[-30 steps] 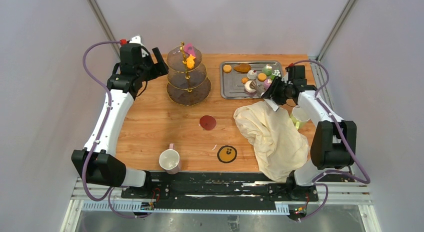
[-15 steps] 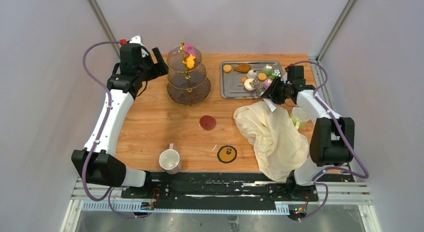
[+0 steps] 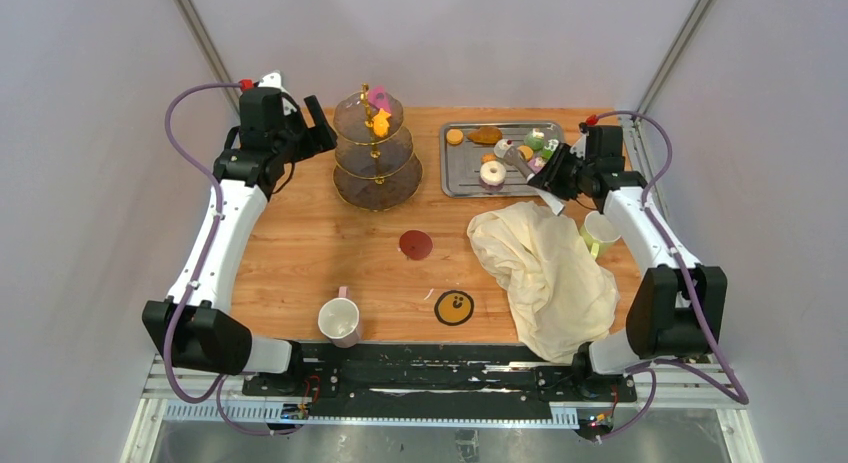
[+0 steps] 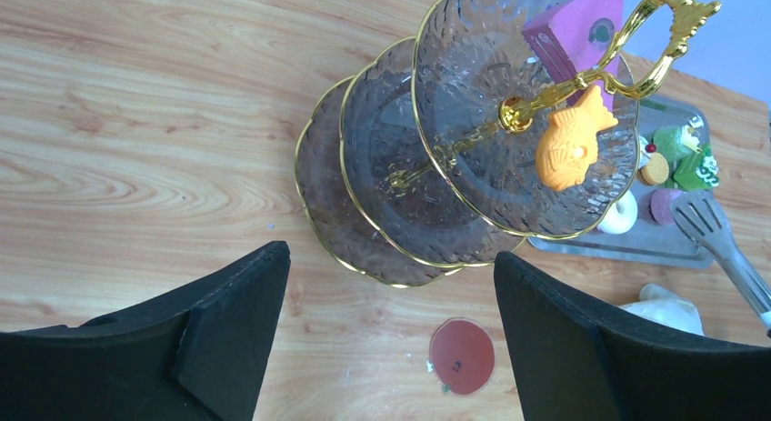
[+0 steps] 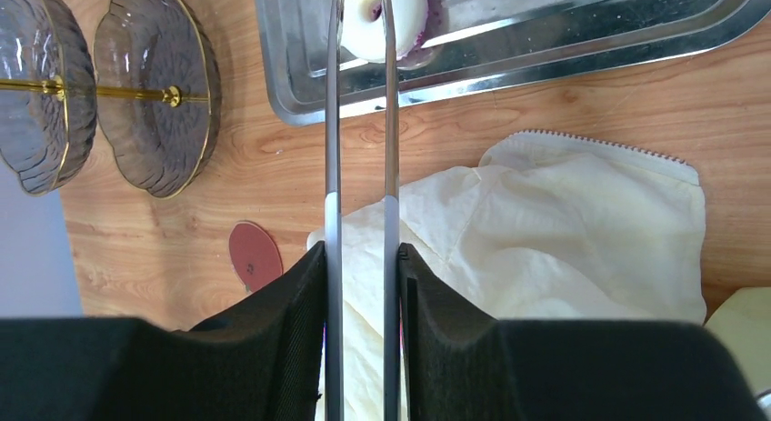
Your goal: Serve the afternoon tea
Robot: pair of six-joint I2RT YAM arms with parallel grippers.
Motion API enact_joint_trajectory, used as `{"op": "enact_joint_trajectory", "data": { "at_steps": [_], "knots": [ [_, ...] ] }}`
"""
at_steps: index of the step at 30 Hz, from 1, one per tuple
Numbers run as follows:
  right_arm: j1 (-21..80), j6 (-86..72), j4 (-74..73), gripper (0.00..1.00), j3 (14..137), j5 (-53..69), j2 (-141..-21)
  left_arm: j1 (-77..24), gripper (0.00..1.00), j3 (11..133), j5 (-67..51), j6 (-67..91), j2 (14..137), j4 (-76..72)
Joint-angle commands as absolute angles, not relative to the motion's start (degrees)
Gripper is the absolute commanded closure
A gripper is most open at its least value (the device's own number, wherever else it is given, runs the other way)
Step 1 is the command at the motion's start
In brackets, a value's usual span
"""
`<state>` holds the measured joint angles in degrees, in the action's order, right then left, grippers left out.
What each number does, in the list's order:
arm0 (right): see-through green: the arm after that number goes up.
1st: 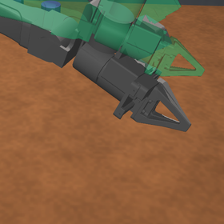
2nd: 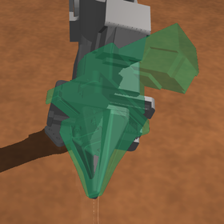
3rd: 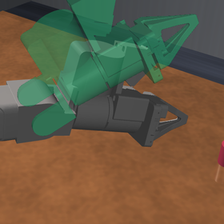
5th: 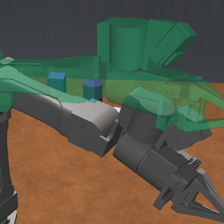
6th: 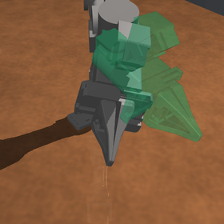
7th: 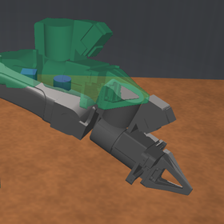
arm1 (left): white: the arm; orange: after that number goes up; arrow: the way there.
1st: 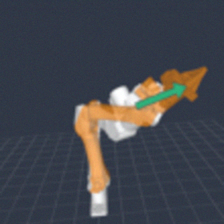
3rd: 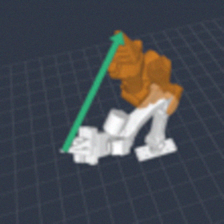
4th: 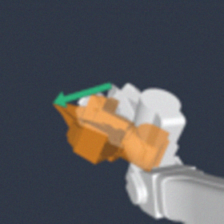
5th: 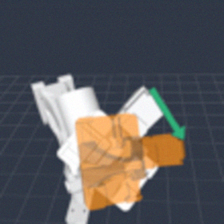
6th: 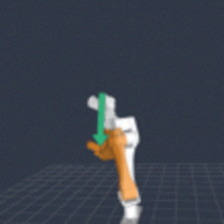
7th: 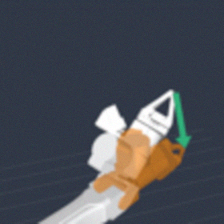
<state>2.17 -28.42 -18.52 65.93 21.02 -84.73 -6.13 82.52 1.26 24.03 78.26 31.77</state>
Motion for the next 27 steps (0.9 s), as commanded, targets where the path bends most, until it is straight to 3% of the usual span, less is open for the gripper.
{"op": "enact_joint_trajectory", "data": {
  "at_steps": [1, 5, 9, 13, 27],
  "knots": [
    [1.58, -26.57, -19.69, 0.99, 67.27, 21.35, -82.75, -5.84, 0.13, 81.96, 0.92, 23.98, 76.38, 30.41],
    [1.58, -26.67, -20.45, 0.97, 68.16, 22.14, -84.94, -5.89, 0.13, 81.67, 0.9, 24.01, 75.97, 30.37],
    [1.82, -27.03, -20.5, 0.76, 69.47, 22.51, -87.06, -5.88, 0.13, 81.68, 1.26, 23.87, 75.51, 30.71],
    [2.02, -27.1, -20.41, 0.65, 70.58, 22.5, -88.58, -5.87, 0.13, 81.62, 1.71, 23.64, 75.11, 30.93],
    [2.02, -27.16, -19.82, 0.57, 72.01, 22.98, -92.74, -5.84, 0.13, 81.3, 2.06, 23.34, 75.06, 31.11]
  ]
}}
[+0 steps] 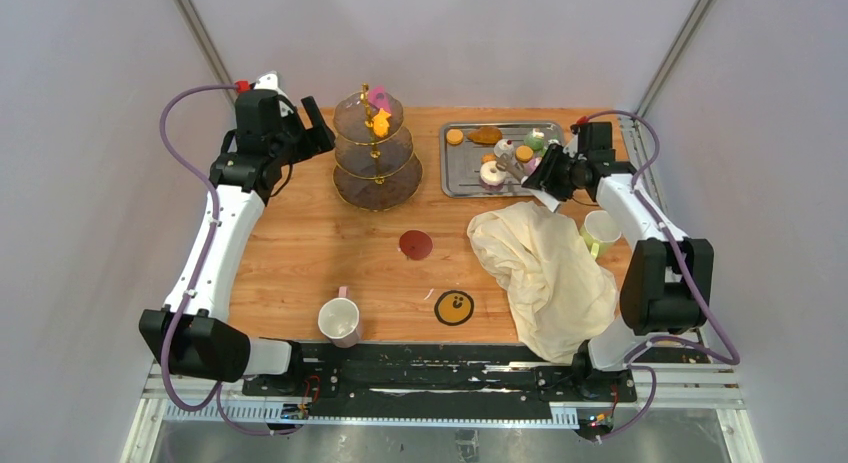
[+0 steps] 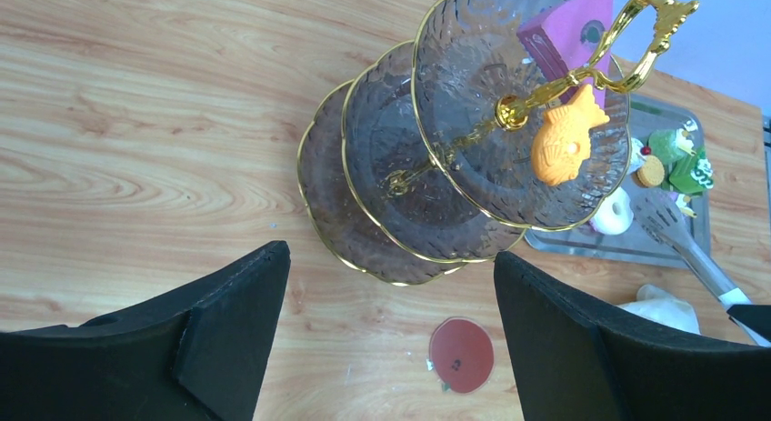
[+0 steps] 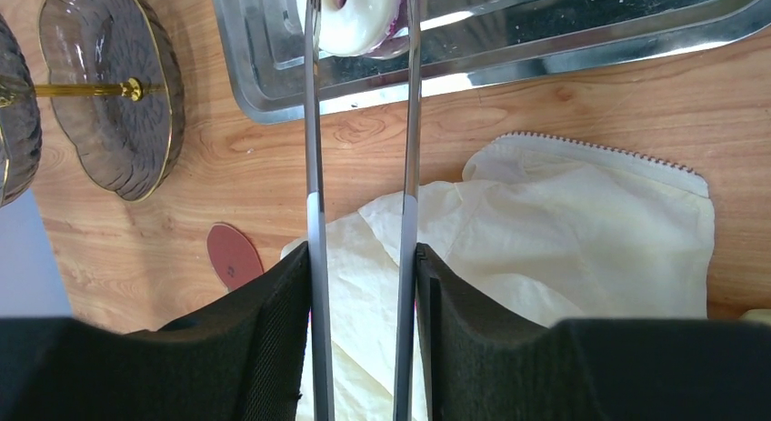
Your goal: Serve the afternoon tea
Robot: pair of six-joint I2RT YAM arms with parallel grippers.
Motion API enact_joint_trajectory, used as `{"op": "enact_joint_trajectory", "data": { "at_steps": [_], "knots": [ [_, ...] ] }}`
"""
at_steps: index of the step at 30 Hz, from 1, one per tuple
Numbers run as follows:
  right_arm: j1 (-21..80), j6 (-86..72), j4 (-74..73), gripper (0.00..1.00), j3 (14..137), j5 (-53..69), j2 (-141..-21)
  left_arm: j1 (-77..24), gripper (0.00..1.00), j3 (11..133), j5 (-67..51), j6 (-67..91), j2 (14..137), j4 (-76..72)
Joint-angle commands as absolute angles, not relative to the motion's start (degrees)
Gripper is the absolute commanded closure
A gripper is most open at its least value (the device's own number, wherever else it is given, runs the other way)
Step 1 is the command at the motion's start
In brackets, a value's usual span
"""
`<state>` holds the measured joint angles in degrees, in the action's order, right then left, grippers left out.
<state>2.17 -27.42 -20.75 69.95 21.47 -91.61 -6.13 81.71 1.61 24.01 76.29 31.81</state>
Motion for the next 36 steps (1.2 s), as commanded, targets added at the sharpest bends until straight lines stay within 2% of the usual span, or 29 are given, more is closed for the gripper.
{"op": "enact_joint_trajectory", "data": {
  "at_steps": [1, 8, 10, 12, 17, 36],
  "knots": [
    [2.02, -27.16, -19.85, 0.57, 71.99, 23.41, -93.03, -5.85, 0.13, 81.3, 2.16, 23.3, 74.98, 31.07],
    [2.02, -27.46, -19.8, 0.57, 71.77, 25.78, -95.41, -5.88, 0.13, 81.06, 2.13, 23.25, 75.06, 31.11],
    [2.02, -27.6, -19.59, 0.6, 71.73, 26.26, -95.69, -5.89, 0.13, 81.04, 2.27, 23.23, 75.06, 31.11],
    [2.02, -27.76, -19.4, 0.69, 71.79, 26.57, -95.52, -5.84, 0.13, 81.1, 2.23, 23.14, 75.06, 31.11],
    [2.02, -27.98, -19.1, 0.99, 71.8, 25.9, -93.92, -5.89, 0.13, 81.16, 2.37, 23.07, 75.14, 31.11],
    [2.02, -26.74, -21.02, 1.0, 72.46, 24.13, -87.02, -5.85, 0.13, 81.98, 2.31, 22.93, 75.75, 31.03]
  ]
}}
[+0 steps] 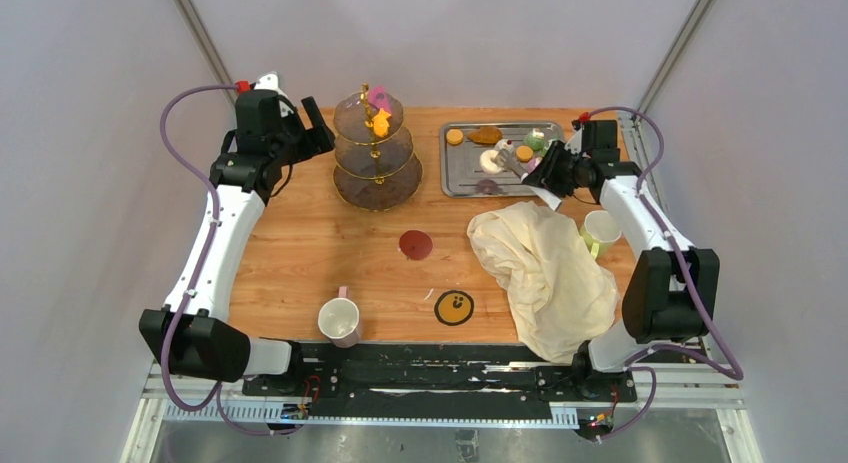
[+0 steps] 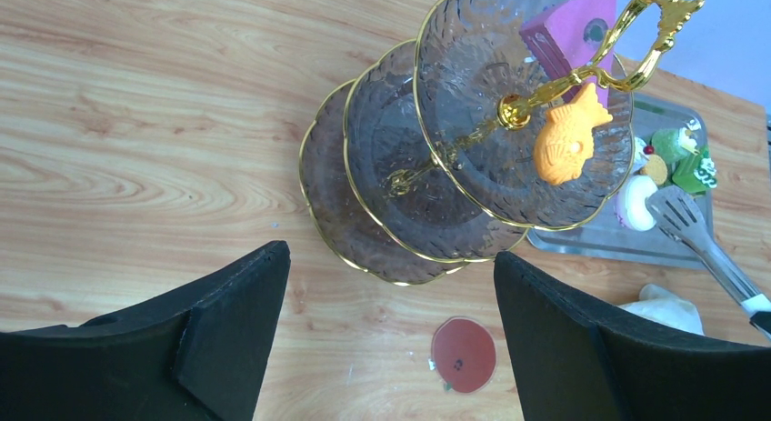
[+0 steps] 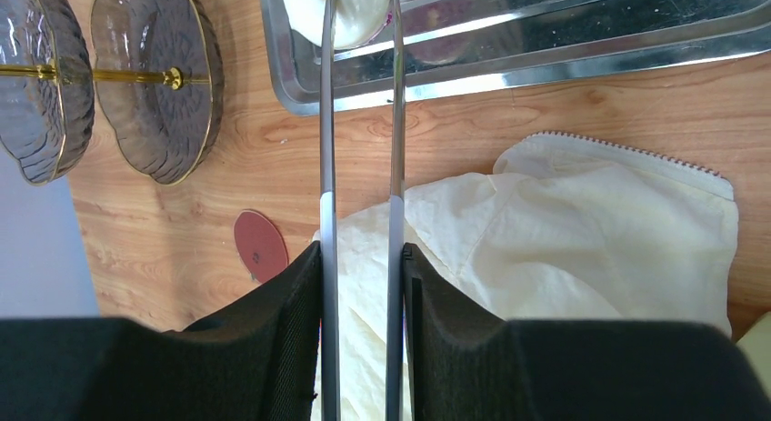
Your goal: Serve the afternoon tea
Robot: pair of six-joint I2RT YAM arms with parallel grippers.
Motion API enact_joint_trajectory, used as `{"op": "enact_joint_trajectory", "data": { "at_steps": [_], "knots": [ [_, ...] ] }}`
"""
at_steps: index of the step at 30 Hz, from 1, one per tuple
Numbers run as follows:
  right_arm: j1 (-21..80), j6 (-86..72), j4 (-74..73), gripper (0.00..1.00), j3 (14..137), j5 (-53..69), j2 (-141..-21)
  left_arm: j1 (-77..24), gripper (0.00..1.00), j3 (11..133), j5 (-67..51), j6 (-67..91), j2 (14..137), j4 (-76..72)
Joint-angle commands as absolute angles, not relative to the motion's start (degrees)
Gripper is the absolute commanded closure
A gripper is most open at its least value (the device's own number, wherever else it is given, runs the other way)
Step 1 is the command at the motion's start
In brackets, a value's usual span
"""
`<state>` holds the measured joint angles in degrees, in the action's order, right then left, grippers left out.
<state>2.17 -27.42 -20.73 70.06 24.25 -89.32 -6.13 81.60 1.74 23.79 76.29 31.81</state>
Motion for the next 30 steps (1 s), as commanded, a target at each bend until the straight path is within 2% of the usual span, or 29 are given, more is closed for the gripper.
{"op": "enact_joint_trajectory", "data": {
  "at_steps": [1, 6, 12, 18, 23, 30],
  "knots": [
    [2.02, -26.62, -21.29, 1.0, 72.65, 24.23, -86.68, -5.76, 0.13, 82.12, 2.51, 22.75, 75.8, 31.22],
    [2.22, -25.53, -22.82, 1.0, 74.81, 24.47, -83.34, -5.08, 0.12, 83.96, 3.08, 22.59, 77.01, 32.29],
    [5.07, -23.96, -24.54, 1.0, 78.88, 24.19, -79.83, 0.18, 0.12, 85.03, -5.09, 28.44, 79.91, 29.75],
    [12.37, -22.71, -25.83, 0.99, 84.54, 23.27, -78.71, 0.88, 0.12, 86.89, -7.43, 30.46, 82.72, 28.25],
    [20.04, -21.61, -25.84, 0.99, 89.52, 21.5, -79.93, 1.09, 0.12, 87.8, -5.01, 29.88, 84.38, 27.04],
    [27.68, -20.45, -26.55, 1.0, 95.47, 20.67, -83.19, 3.08, 0.13, 93.97, -6.75, 29.39, 91.25, 26.93]
  ]
}}
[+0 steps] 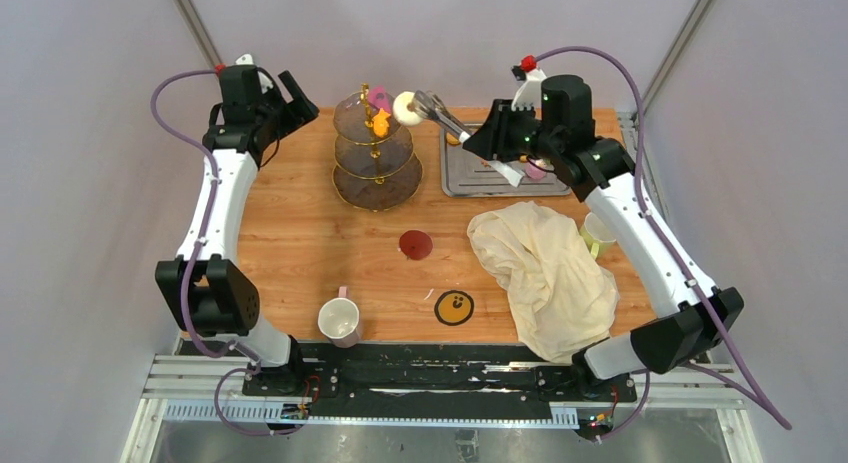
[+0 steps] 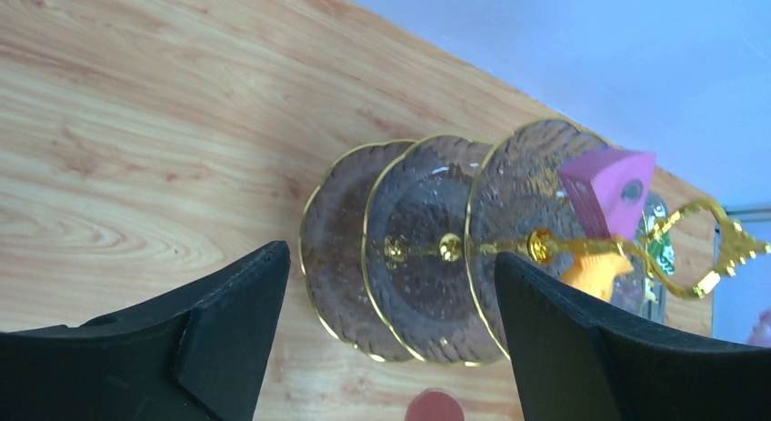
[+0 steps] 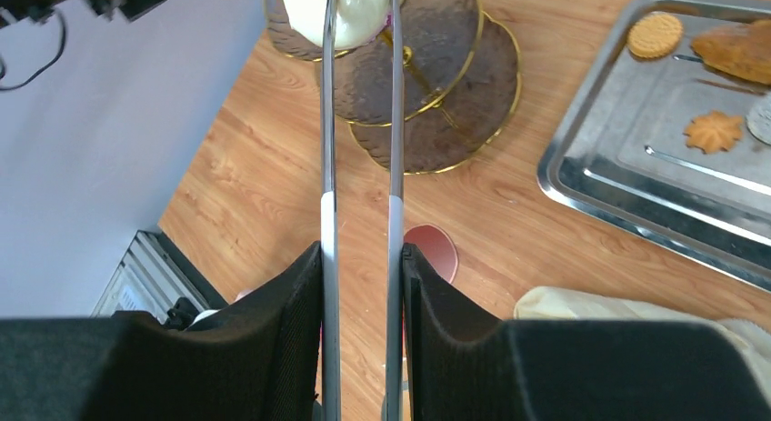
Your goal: Serve the afternoon tea
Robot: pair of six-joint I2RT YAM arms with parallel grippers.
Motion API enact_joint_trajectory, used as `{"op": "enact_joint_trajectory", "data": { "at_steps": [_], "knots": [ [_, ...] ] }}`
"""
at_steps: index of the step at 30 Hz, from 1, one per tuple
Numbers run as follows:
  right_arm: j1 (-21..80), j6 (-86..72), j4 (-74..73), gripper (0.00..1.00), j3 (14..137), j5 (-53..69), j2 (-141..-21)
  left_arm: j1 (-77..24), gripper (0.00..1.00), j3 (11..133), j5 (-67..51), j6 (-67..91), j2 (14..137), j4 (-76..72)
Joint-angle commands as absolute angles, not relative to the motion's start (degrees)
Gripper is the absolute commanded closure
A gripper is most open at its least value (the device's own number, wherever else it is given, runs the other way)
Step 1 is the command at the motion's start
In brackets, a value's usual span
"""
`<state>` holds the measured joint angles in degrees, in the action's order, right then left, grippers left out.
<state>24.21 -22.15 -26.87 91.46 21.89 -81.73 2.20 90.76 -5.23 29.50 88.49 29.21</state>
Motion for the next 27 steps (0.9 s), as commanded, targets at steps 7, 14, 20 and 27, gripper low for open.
{"op": "enact_joint_trajectory", "data": {
  "at_steps": [7, 14, 20, 27],
  "knots": [
    [34.1, -20.28, -26.98, 0.99, 100.87, 20.05, -87.27, 3.06, 0.13, 99.74, -6.59, 28.48, 98.77, 29.46],
    [36.8, -21.08, -27.12, 1.0, 103.17, 18.71, -89.54, 3.0, 0.14, 99.49, -8.57, 29.09, 101.66, 28.41],
    [36.83, -20.77, -27.37, 1.0, 101.96, 16.29, -88.55, 2.37, 0.15, 99.01, -10.35, 28.23, 102.39, 28.57],
    [36.83, -20.81, -28.1, 0.99, 101.1, 14.05, -88.0, 0.69, 0.15, 96.14, -10.0, 26.8, 99.92, 29.73]
  ]
}}
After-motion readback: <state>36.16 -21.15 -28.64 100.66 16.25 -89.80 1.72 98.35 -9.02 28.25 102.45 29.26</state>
